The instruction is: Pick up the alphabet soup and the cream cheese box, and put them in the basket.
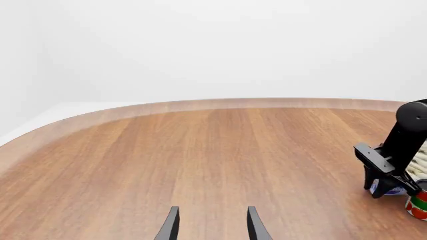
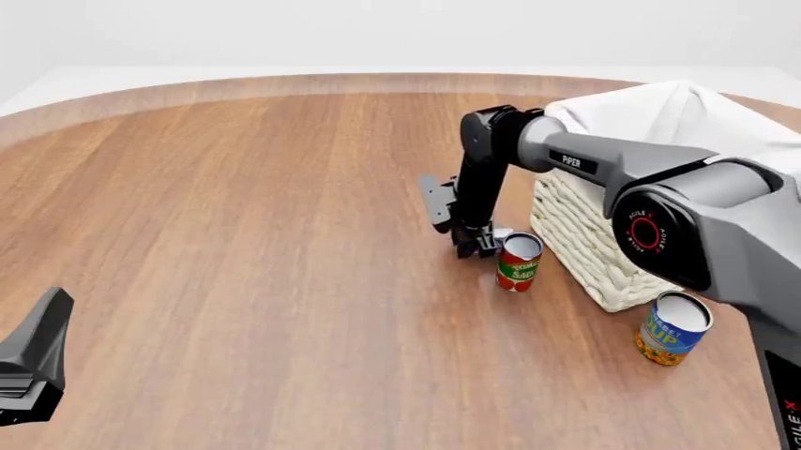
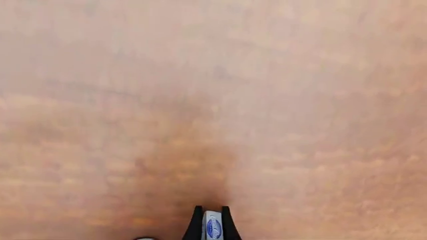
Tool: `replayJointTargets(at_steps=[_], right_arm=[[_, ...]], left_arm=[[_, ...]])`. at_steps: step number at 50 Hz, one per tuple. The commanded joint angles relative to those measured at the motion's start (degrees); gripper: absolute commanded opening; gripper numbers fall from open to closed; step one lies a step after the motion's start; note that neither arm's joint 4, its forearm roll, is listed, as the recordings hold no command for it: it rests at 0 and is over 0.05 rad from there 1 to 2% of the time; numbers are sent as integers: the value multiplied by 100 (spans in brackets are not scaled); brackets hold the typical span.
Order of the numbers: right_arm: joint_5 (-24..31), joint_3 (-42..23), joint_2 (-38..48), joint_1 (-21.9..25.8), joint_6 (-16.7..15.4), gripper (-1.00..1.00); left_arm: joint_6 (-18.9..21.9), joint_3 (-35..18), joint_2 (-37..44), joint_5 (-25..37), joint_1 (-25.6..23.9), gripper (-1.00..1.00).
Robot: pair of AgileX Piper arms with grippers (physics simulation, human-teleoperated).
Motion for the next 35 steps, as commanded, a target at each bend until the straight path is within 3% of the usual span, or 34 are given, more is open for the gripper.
replayJointTargets(at_steps=[1,20,35], right_arm=[[-176,-210,279,-52,-112,-100],[-132,-287,229,-26,-171,-100],[-213,-339,243,21,-554,-100]], left_arm=[[0,0,0,0,0,100],[0,0,0,0,0,100],[0,0,0,0,0,100]])
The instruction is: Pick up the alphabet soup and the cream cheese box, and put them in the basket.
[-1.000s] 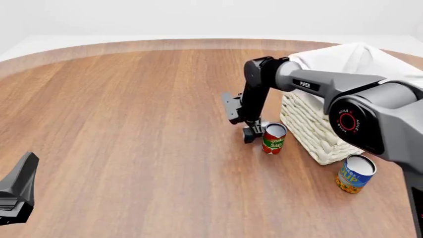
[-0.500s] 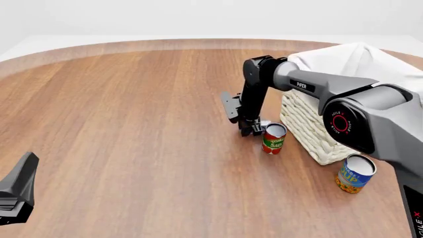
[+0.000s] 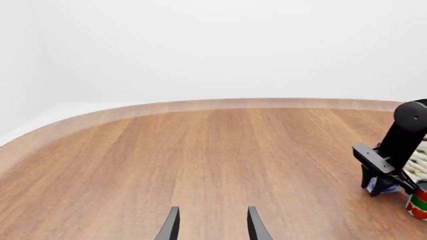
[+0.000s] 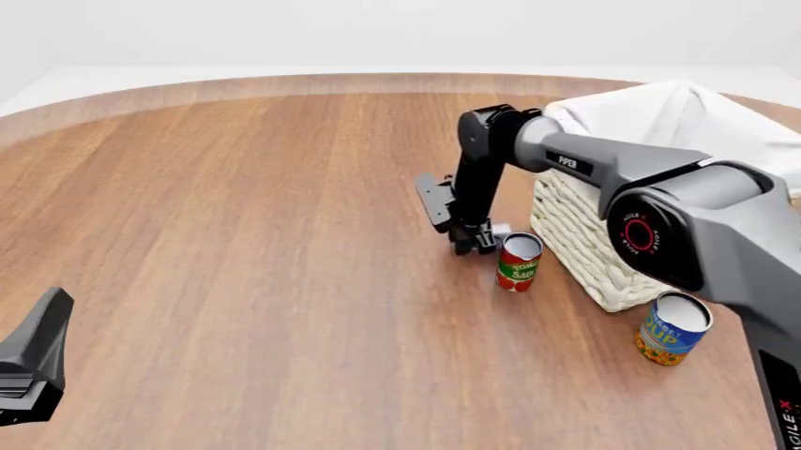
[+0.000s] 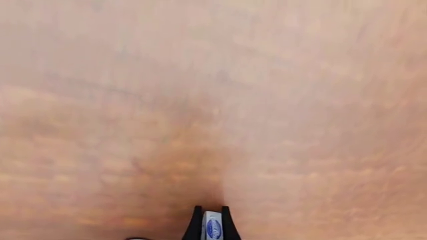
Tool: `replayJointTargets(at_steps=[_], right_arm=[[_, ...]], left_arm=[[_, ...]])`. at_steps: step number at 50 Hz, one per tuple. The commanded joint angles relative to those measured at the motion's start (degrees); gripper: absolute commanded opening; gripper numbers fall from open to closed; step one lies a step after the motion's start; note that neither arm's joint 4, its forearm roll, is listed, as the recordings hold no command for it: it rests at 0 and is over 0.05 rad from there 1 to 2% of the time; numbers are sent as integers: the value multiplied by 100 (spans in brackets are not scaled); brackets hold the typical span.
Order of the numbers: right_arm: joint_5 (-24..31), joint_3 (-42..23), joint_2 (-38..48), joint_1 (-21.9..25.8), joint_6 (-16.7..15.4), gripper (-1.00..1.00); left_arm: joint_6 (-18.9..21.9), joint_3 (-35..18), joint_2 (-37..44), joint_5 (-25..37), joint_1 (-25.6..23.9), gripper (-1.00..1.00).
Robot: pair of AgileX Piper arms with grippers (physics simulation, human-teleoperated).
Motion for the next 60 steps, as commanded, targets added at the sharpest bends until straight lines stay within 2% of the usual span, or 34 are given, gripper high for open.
replayJointTargets(at_steps=[1,20,34,36,37,60], right_arm=[[-208,-152,135,15,-197,-100],[-151,-325,53,-1,-399,-100],[-311,-81,-189,-10,-454,-100],[-345,-37,-236,8,-438,-100],[-325,-62,-272,87,-331,-100],[-854,576,-805,219,-179,-100]], left_arm=[[0,0,0,0,0,100],[0,0,0,0,0,100],[0,0,0,0,0,100],[0,0,0,0,0,100],[0,0,0,0,0,100],[0,0,0,0,0,100]])
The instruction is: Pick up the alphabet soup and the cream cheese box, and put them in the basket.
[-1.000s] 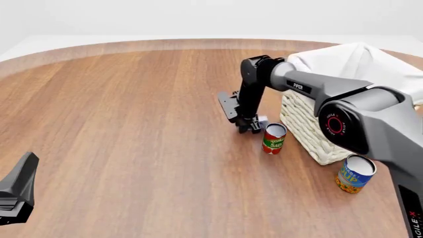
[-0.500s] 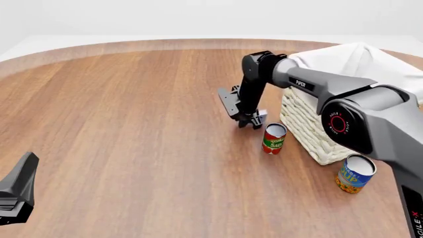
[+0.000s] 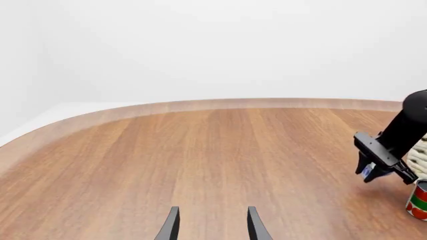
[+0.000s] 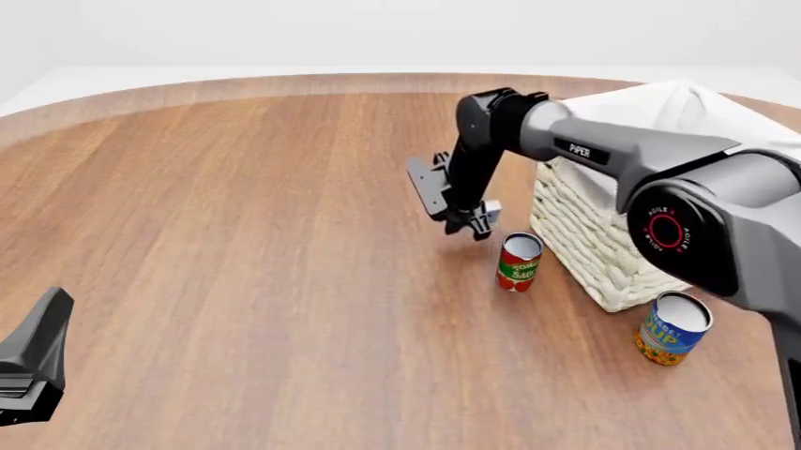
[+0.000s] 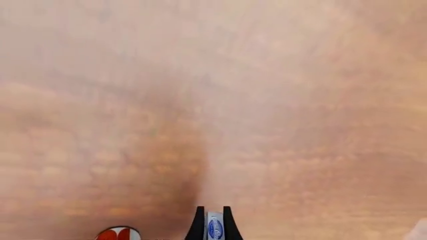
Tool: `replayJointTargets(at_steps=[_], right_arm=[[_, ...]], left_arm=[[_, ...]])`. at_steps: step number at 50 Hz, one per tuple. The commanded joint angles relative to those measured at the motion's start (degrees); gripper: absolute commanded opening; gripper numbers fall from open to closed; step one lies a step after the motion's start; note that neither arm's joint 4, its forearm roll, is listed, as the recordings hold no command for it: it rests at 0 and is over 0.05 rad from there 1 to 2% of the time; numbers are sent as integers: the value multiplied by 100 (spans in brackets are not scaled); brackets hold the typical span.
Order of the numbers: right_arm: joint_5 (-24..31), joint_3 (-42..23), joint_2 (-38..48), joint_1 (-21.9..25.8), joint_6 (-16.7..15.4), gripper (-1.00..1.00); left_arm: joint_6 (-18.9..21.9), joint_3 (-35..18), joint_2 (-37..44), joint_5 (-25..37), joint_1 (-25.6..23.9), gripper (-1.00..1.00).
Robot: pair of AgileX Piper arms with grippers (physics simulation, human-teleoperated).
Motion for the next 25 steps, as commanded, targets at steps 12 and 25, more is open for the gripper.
replayJointTargets(at_steps=[12,25], right_arm=[[-540,636,-684,214,382,-100],[-890,971,-1054,285,702,-100]], left_arm=[[0,0,0,0,0,100],[0,0,0,0,0,100]])
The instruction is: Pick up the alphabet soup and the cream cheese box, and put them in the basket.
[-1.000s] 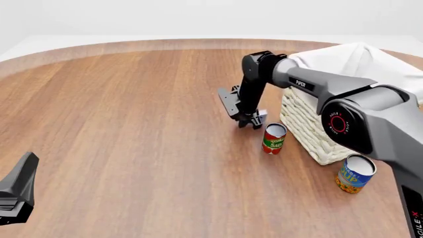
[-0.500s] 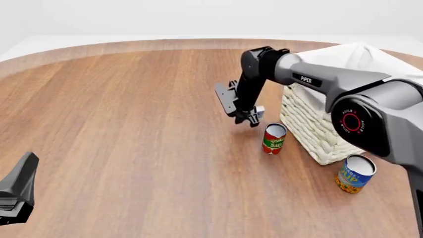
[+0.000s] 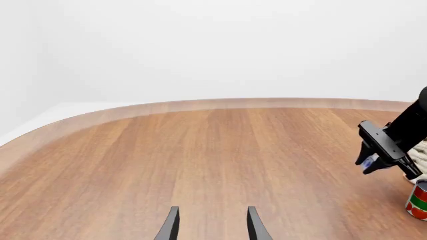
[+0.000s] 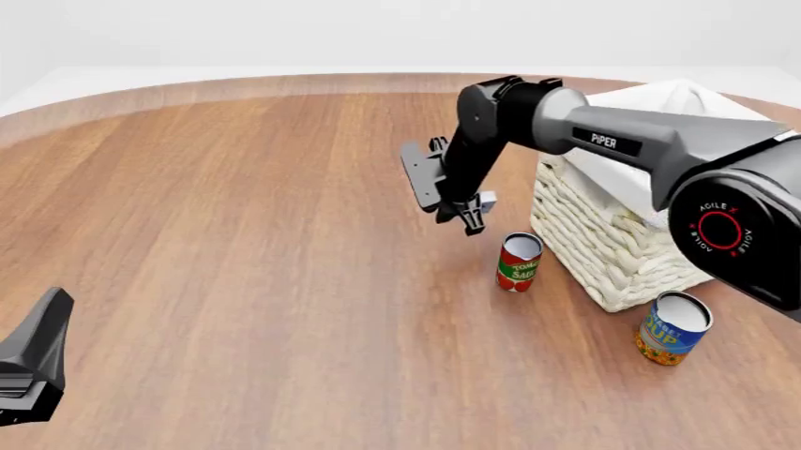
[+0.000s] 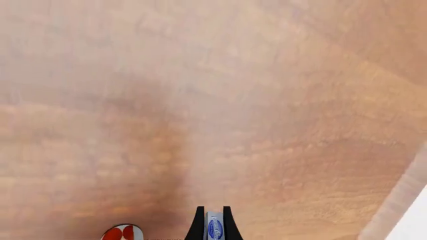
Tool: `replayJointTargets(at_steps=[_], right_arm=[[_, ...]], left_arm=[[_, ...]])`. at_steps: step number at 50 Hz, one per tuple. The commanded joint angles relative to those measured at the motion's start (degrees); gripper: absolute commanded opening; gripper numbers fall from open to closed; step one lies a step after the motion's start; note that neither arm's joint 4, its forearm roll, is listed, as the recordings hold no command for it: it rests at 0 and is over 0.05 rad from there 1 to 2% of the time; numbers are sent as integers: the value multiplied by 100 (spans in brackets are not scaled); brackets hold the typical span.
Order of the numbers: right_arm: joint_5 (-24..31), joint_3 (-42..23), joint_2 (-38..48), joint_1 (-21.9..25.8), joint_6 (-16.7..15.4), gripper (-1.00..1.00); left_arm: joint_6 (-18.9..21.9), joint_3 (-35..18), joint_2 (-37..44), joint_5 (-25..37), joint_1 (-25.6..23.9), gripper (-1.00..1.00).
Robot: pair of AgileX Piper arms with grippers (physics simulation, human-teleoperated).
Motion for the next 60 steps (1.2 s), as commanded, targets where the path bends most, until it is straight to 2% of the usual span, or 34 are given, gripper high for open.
replayJointTargets(at_steps=[1,5,7,23,27,29,35,37,40,42,44,46,48,49,51,52,58,60], right_arm=[[-290,263,-360,115,360,-100],[-416,446,-498,148,414,-100],[-498,516,-587,231,573,-100],[-1169,1110,-1058,353,1142,-100],[-1287,1226,-1078,310,1114,-100],[-1324,1281,-1147,339,1215,-100],[-1528,1556,-1365,651,1650,-100],[-1631,1674,-1421,781,1863,-100],[-1831,1976,-1681,1122,2366,-100],[-1879,1984,-1657,1109,2466,-100],[-2001,2130,-1858,1283,2733,-100],[-2082,2220,-1886,1284,2738,-100],[-2141,2236,-1891,1293,2850,-100],[-2180,2214,-1920,1326,3039,-100],[-2236,2243,-1890,1304,3051,-100],[-2279,2314,-1992,1393,3178,-100],[-2339,2240,-1868,1271,3359,-100],[-2407,2330,-1999,1384,3613,-100]], left_arm=[[0,0,0,0,0,100],[0,0,0,0,0,100],[0,0,0,0,0,100],[0,0,0,0,0,100],[0,0,0,0,0,100],[0,0,0,0,0,100],[0,0,0,0,0,100],[0,0,0,0,0,100],[0,0,0,0,0,100],[0,0,0,0,0,100],[0,0,0,0,0,100],[0,0,0,0,0,100],[0,0,0,0,0,100],[0,0,0,0,0,100],[0,0,0,0,0,100],[0,0,0,0,0,100],[0,0,0,0,0,100],[0,0,0,0,0,100]])
